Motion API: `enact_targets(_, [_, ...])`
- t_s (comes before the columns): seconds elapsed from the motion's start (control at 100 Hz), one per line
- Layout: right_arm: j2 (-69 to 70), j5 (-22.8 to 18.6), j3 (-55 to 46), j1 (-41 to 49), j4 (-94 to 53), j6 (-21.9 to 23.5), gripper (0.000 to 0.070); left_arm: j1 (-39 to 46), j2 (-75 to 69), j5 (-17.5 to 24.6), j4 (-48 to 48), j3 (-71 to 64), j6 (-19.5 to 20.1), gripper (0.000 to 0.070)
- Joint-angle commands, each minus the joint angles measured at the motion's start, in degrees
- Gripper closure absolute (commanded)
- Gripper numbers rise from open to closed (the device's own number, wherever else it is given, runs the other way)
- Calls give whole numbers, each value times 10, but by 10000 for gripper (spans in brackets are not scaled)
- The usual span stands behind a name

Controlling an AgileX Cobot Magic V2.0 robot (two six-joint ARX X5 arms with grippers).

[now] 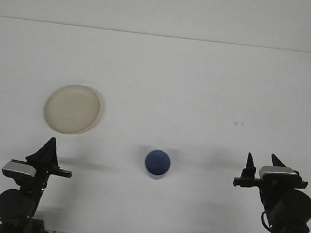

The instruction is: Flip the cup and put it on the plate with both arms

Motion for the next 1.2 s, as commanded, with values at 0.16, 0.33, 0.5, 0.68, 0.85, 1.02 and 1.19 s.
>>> enact_targets(0.16, [2, 0, 7, 1, 5, 6, 255, 0, 50, 1, -115, 137, -13, 688])
enact_targets(0.33, [2, 0, 7, 1, 5, 9, 255, 0, 152, 1, -244, 266, -11, 688])
enact_targets(0.5, [2, 0, 7, 1, 5, 15, 255, 0, 275, 1, -369, 386, 6, 688])
enact_targets(0.68, [2, 0, 7, 1, 5, 15, 255, 0, 377, 2, -451, 459, 12, 688])
enact_targets(0.85, [2, 0, 7, 1, 5, 15, 255, -2, 441, 4, -505, 481, 37, 688])
enact_targets(1.02, [2, 0, 7, 1, 5, 14, 255, -2, 456, 4, -508, 481, 37, 688])
enact_targets(1.19, [2, 0, 7, 1, 5, 14, 255, -2, 452, 4, -491, 481, 35, 684])
